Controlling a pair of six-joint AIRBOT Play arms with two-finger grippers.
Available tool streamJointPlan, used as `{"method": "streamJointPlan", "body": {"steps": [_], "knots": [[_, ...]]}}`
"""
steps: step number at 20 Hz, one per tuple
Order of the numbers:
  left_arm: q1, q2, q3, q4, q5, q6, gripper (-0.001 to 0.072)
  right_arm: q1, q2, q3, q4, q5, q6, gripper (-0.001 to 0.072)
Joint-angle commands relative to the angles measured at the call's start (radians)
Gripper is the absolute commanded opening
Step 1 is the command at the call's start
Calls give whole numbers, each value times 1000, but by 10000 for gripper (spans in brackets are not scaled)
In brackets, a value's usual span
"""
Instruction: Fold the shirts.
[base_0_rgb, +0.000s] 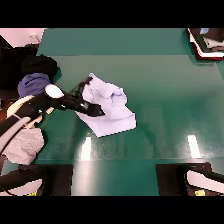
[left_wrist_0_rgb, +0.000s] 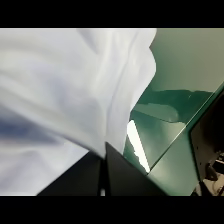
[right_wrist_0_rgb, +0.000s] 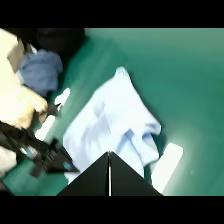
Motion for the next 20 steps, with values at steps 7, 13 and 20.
{"method": "streamJointPlan", "body": {"steps": [7, 13, 20], "knots": [[175, 192, 242, 340, -320, -35, 20, 443, -426, 0, -380, -11, -57, 717], [175, 190, 240, 397, -370, -49, 20, 583, -631, 0, -394, -75, -45, 684], [175, 190, 240, 397, -361, -51, 20, 628, -679, 1, -393, -290, 11, 369]]}}
